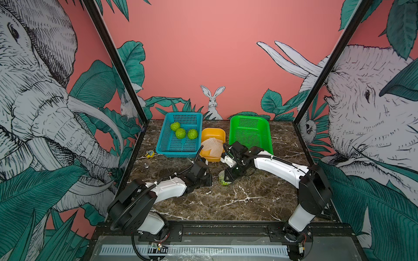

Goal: Sleeve custard apples in foam nets
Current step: Put on the foam net on the custard apple.

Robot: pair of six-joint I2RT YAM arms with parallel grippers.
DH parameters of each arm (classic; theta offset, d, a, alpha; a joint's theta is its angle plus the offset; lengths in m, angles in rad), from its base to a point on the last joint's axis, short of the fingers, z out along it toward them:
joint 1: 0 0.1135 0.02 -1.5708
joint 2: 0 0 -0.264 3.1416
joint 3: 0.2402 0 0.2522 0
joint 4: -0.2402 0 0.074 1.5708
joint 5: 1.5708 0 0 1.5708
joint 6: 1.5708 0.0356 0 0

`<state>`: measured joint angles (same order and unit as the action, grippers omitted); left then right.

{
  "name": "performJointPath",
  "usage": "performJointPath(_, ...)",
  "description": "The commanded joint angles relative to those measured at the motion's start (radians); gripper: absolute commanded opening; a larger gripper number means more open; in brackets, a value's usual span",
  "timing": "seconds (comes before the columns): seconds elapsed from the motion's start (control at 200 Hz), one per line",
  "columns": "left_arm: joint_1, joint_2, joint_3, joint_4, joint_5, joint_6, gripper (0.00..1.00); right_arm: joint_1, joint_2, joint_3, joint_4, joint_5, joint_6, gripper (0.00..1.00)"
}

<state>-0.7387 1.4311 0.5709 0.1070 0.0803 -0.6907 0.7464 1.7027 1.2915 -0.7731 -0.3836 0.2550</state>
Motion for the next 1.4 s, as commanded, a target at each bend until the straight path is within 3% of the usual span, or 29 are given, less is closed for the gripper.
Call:
performJointPath(0.0, 0.002, -0.036, 0.012, -0.03, -0.021, 0.007, 0.14, 0.0, -0.036, 0.014, -0.008, 0.071, -0.001, 0.43)
performJointPath(0.565, 0.003, -0.032, 0.031, -0.03, -0.008, 0.013, 0.18, -0.002, -0.039, 0.094, -0.024, 0.132, -0.039, 0.49)
performJointPath(0.785, 0.003, -0.046, 0.072, -0.082, -0.031, 0.043, 0.4, -0.007, -0.073, 0.109, -0.042, 0.166, -0.047, 0.53)
performJointPath(0.93, 0.003, -0.058, 0.104, -0.114, -0.041, 0.065, 0.47, -0.024, -0.086, 0.078, -0.005, 0.128, -0.037, 0.46)
performJointPath(1.085, 0.003, -0.046, 0.093, -0.096, -0.028, 0.046, 0.43, -0.027, -0.065, 0.05, 0.048, 0.06, -0.014, 0.36)
performJointPath(1.19, 0.003, -0.026, 0.063, -0.047, 0.007, 0.015, 0.29, -0.027, -0.046, 0.042, 0.064, 0.047, -0.007, 0.35)
performJointPath(1.39, -0.021, -0.014, 0.019, -0.027, 0.045, -0.022, 0.25, -0.025, -0.036, 0.033, 0.061, 0.043, -0.012, 0.35)
